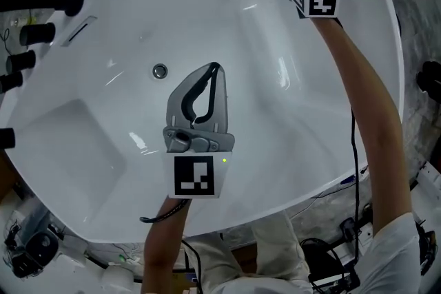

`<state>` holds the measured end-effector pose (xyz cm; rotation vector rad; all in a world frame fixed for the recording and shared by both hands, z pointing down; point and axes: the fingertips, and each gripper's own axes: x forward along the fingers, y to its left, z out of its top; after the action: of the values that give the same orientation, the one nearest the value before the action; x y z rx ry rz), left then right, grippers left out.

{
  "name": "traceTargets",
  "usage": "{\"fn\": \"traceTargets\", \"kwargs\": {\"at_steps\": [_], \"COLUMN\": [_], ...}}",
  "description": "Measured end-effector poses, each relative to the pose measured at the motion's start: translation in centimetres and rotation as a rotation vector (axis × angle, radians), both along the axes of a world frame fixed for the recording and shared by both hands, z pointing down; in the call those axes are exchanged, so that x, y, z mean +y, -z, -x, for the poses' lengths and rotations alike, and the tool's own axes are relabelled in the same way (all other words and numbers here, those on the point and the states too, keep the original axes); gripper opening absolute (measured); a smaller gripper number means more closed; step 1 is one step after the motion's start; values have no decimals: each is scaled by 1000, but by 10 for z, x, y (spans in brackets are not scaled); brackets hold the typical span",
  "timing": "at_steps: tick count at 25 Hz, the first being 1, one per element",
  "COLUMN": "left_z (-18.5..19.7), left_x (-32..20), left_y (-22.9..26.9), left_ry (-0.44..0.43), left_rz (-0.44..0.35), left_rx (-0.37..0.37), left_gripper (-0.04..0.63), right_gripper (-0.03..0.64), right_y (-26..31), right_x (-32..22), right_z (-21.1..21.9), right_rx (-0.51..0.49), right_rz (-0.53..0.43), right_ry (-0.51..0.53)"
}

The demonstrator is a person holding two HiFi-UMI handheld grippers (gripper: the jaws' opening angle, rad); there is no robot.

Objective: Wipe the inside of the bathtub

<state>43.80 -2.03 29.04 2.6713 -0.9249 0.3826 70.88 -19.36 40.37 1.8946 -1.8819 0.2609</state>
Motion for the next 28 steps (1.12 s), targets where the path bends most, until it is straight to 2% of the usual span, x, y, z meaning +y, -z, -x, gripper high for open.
{"fn": "traceTargets", "kwargs": {"at_steps": [2, 7, 10, 14, 18, 22, 24, 28], "left_z": [-4, -11, -11, -16, -10, -1, 3, 4], "left_x": [1, 9, 11, 15, 19, 19, 24, 19], "left_y": [0, -2, -2, 7, 4, -3, -9, -16], "left_ry": [5, 3, 9, 13, 7, 18, 4, 3], "left_rz": [5, 25, 29, 12, 17, 32, 43, 35], "left_rx": [4, -11, -22, -18, -34, -30, -49, -32], "left_gripper": [0, 0, 0, 0, 0, 0, 0, 0], "right_gripper": [67, 63, 63, 63, 63, 64, 63, 63], "right_y": [0, 0, 1, 0, -14, -29, -44, -62], "right_x": [1, 16, 28, 47, 68, 85, 91, 86], "right_z": [-20, -106, -137, -134, -118, -122, -120, -124], "right_rx": [-10, -95, -121, -127, -80, -70, -75, -137], "right_rz": [-2, -11, -11, -8, 8, 15, 49, 81], "right_ry": [-50, -326, -433, -462, -468, -606, -668, -793]}}
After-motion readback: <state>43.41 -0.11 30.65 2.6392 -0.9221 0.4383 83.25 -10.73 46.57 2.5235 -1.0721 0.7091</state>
